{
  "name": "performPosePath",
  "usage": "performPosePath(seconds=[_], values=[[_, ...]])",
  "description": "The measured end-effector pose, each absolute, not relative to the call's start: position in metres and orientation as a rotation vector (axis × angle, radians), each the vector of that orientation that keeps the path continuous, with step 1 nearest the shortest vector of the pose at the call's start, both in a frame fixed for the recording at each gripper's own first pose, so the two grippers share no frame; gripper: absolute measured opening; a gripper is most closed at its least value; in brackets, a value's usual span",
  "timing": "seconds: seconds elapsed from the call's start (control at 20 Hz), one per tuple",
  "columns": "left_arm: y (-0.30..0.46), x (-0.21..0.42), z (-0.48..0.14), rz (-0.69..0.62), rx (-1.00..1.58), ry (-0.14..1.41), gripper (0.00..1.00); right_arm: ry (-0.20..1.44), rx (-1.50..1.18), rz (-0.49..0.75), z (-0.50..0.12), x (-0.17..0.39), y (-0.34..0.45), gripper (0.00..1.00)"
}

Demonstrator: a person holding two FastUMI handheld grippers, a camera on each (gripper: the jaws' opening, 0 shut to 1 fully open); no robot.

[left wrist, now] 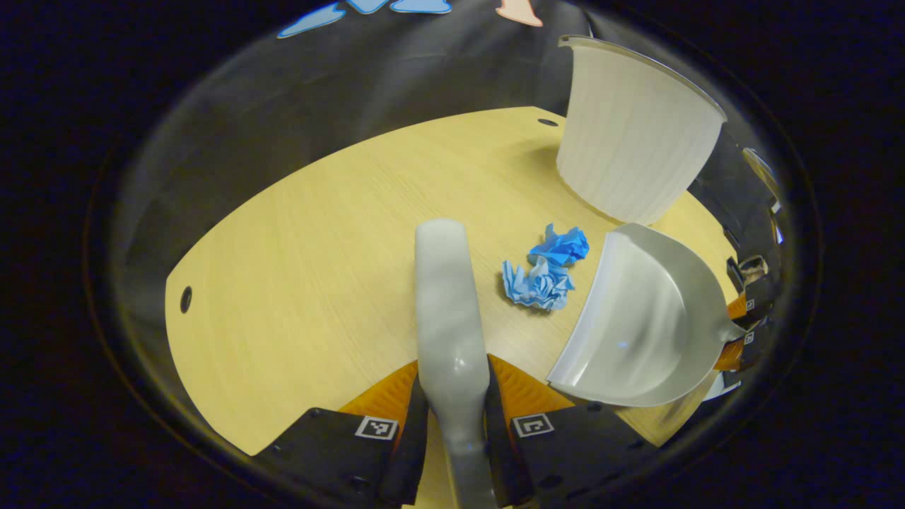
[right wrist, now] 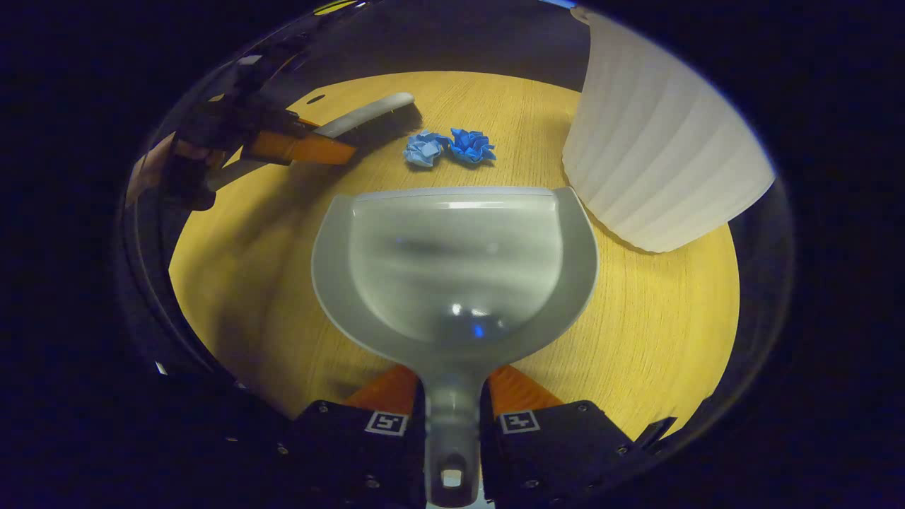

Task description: Pick up the small broom and dustpan from the desktop, sweep the trash into the dustpan with the broom, and then empty the trash into the garbage bin.

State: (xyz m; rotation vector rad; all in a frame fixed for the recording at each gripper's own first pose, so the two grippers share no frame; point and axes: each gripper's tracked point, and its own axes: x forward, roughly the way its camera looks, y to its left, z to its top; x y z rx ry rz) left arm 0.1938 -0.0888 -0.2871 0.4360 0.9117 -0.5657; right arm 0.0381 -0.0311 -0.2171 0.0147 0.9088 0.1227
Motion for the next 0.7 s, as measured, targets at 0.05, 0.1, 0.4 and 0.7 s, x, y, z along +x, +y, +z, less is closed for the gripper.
performPosePath(seconds=[0.05,0.1,0.4,0.7], values=[[-0.096,0.197,-0.291,-0.591,0.446,0.909,0.45,0.909,0.019,0.122,-0.217,0.04,-0.032,0.33],[-0.103,0.2,-0.294,-0.619,0.453,0.909,0.45,0.907,0.028,0.126,-0.216,0.042,-0.031,0.33],[-0.142,0.201,-0.293,-0.775,0.478,0.888,0.47,0.9,0.037,0.129,-0.205,0.045,-0.031,0.33],[-0.174,0.168,-0.284,-0.895,0.446,0.926,0.45,0.883,0.022,0.146,-0.178,0.049,-0.019,0.33]])
